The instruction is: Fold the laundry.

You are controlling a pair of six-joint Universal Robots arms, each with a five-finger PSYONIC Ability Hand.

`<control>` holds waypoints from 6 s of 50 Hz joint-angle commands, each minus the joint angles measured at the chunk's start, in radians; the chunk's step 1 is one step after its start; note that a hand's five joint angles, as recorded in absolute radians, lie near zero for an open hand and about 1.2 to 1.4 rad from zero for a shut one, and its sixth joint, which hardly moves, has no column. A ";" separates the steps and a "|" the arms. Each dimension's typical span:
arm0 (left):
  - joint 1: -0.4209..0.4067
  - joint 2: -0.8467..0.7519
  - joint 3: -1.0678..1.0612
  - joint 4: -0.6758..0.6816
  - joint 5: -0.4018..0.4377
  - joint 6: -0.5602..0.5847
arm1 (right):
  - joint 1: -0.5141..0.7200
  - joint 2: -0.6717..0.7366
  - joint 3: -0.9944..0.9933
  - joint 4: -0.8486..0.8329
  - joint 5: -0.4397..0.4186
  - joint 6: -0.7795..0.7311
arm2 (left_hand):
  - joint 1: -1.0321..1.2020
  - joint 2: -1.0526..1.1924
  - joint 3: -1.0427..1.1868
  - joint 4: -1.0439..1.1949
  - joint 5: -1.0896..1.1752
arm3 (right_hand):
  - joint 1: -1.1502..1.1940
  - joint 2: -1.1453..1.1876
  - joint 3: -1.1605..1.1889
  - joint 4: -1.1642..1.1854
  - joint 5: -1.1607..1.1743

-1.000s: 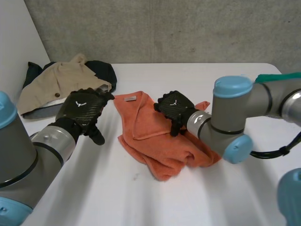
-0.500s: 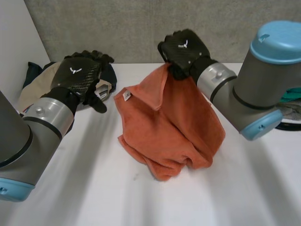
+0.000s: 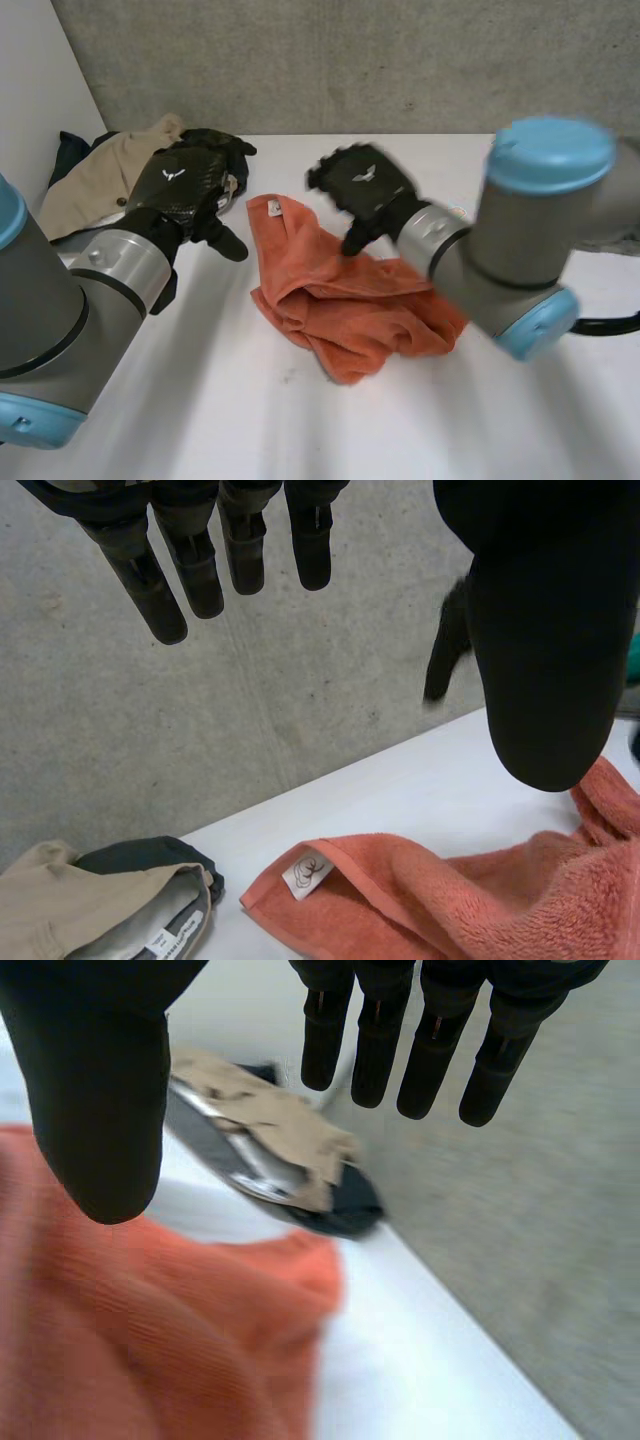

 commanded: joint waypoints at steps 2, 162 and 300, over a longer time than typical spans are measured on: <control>-0.012 -0.014 -0.009 0.001 0.014 0.010 | -0.180 -0.099 0.025 0.187 0.020 0.068 | -0.016 0.002 -0.005 0.004 0.009 | -0.021 -0.006 -0.009 0.012 0.038; 0.193 -0.462 0.038 0.331 0.138 0.464 | -0.478 0.023 0.234 -0.135 0.089 -0.351 | 0.431 0.449 0.442 0.451 0.456 | 0.914 0.930 0.927 0.947 0.973; 0.152 -0.170 0.014 -0.232 0.110 0.726 | -0.633 -0.182 0.418 0.060 0.099 -0.748 | 1.132 1.149 1.143 1.152 1.157 | 0.914 0.930 0.927 0.947 0.973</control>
